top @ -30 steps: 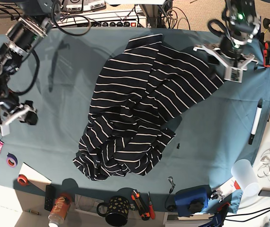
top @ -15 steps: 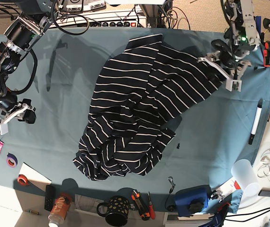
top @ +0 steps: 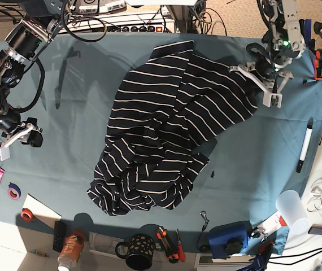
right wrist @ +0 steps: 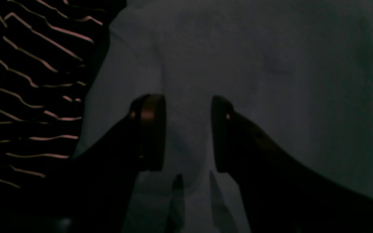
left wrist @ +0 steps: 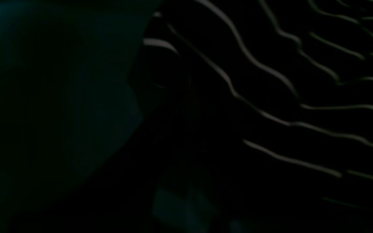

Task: Layout the t-shirt on the table in an organized manner, then fold the t-shirt properly
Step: 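Grasp the shirt edge with the left gripper and pull it outward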

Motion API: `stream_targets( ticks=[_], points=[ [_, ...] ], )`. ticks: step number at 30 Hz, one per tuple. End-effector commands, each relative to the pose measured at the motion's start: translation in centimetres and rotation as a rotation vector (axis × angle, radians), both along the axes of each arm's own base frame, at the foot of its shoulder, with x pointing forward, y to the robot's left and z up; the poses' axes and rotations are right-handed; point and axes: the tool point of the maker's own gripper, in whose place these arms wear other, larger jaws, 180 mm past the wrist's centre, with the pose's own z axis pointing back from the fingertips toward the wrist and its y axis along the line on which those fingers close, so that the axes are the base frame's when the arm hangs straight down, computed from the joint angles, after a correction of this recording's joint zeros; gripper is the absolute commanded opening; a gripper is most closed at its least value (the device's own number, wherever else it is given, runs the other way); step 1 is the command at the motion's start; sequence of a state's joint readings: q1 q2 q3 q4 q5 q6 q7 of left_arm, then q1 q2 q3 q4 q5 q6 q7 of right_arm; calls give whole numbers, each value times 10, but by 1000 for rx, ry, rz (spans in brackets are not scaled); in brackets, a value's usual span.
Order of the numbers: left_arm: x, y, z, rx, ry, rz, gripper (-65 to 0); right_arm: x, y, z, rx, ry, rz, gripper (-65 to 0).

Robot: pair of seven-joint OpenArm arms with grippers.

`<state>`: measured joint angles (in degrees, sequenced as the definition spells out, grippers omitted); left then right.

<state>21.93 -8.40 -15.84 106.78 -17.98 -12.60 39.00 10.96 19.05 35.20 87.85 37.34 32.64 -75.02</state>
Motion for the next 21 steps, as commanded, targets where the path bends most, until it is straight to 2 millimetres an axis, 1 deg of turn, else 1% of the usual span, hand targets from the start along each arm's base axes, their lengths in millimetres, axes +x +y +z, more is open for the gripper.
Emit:
stream_targets(
  ticks=[1,3,5,10,13,14,17,19,21],
  points=[
    [15,4,15,21,-68,-5,-650,8,-6,20,-29,-58,6,-416],
    [30,15,25,77,-102,-17,-650,8,-5,20,-41,-61,26,-416],
    [47,34,40,157,-146,-32,-650,8,-5,20,-44,-61,32,-416],
    [91,98,90,414,-264,13,-650,6,-4,17,-44,-43,35,-416],
    [116,131,109,483,-304,38,-650,5,-4,17,-44,-43,35,-416],
    [125,141,113,486,-318,42,-650,5,-4,17,-43,-41,36,-416],
    [154,160,117,452,-349,-1,-650,6,-3,18,-37,-44,39,-416],
    [171,171,114,403,-333,-2,-650,6,-1,18,-30,-48,43,-416],
    [182,177,111,340,-307,9,-650,6,0,18,-25,-48,46,-416]
  ],
)
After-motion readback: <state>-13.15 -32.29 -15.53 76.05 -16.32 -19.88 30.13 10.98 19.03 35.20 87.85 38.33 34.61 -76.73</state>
